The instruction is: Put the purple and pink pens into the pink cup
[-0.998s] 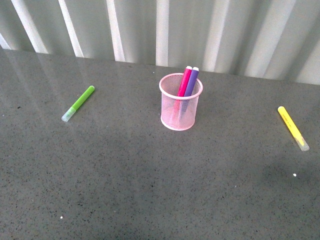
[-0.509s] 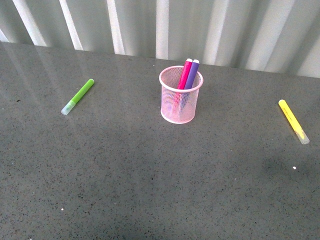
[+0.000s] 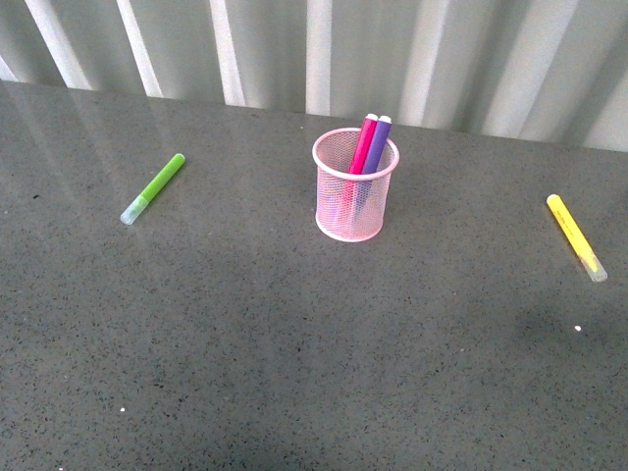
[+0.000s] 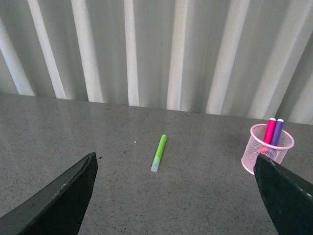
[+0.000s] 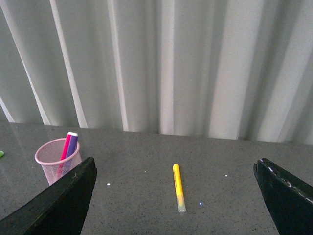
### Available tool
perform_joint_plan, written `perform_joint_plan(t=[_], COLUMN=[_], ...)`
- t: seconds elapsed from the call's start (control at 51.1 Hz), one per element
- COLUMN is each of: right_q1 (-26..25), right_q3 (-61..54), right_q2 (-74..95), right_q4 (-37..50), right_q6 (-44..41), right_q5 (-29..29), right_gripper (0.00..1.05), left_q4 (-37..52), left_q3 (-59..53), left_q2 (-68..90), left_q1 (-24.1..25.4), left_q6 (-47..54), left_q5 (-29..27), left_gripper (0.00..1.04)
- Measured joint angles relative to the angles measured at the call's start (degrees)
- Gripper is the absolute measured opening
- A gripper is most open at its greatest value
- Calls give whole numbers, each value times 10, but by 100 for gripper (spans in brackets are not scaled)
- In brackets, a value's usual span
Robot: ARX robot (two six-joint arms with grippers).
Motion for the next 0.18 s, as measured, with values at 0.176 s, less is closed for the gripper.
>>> perform_joint_plan(t=[0.176], right_q1=[0], right_q3=[0], right_q2=[0], right_q4=[0], right_q6=[0], right_q5=[0], right_gripper=[98], left_q4=[0], left_q3=[0], left_q2=[0], left_q1=[0], left_q6=[0], left_q5=[0], left_gripper=[98])
